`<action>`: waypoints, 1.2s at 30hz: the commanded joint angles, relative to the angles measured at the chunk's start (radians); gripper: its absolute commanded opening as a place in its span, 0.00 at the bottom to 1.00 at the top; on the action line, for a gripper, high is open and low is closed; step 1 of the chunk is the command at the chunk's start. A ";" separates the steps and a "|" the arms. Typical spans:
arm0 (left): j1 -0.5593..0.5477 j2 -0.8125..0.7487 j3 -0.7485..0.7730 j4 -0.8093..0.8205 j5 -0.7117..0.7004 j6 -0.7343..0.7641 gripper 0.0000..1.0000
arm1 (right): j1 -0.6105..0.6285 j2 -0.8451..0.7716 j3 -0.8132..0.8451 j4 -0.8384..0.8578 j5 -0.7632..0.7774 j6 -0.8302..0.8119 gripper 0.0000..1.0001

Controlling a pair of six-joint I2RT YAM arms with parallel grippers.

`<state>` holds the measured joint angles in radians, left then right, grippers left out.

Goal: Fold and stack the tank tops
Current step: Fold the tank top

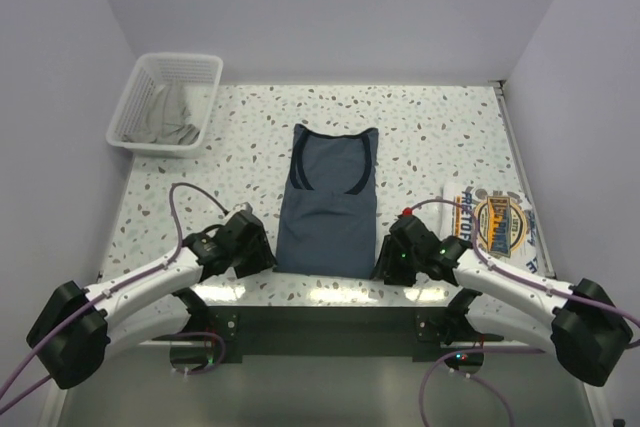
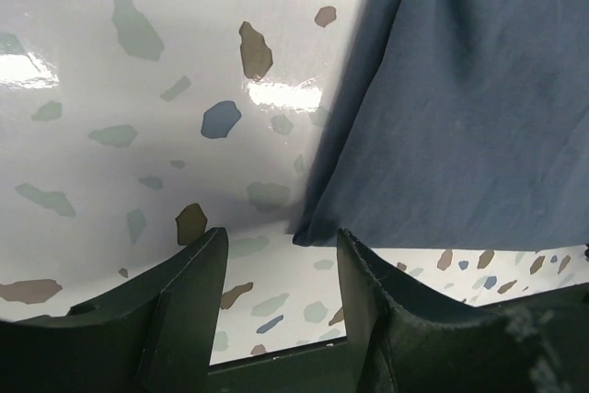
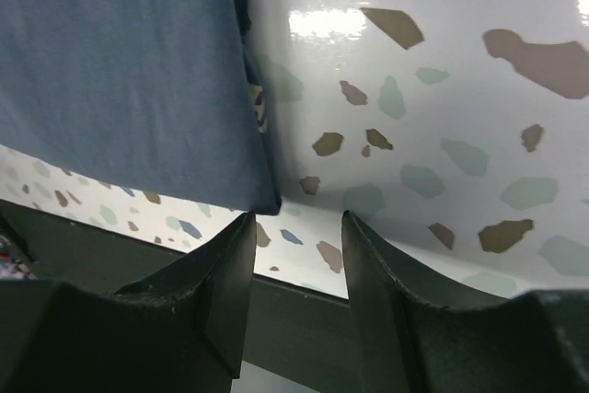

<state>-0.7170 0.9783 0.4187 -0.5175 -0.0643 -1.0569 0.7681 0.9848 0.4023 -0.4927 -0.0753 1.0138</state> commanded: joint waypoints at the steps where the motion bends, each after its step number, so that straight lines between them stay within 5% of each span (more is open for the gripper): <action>1: -0.010 0.017 -0.023 0.027 0.050 -0.008 0.56 | 0.014 0.023 -0.031 0.074 -0.031 0.066 0.46; 19: -0.022 0.106 -0.072 0.122 0.084 -0.009 0.45 | 0.014 0.021 -0.111 0.147 0.003 0.126 0.41; 24: -0.030 0.126 -0.083 0.143 0.089 -0.012 0.33 | 0.014 0.031 -0.118 0.163 0.014 0.120 0.27; 29: -0.041 0.111 -0.069 0.151 0.095 -0.005 0.11 | 0.014 0.018 -0.089 0.120 0.040 0.092 0.01; 32: -0.047 0.086 -0.044 0.134 0.093 0.008 0.00 | 0.019 -0.001 -0.019 0.045 0.063 0.034 0.00; 36: -0.079 0.033 -0.034 0.094 0.097 -0.009 0.00 | 0.072 -0.081 0.052 -0.061 0.107 -0.001 0.00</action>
<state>-0.7719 1.0481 0.3801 -0.3389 0.0448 -1.0790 0.8024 0.9619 0.3798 -0.4206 -0.0513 1.0721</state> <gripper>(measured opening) 0.078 0.014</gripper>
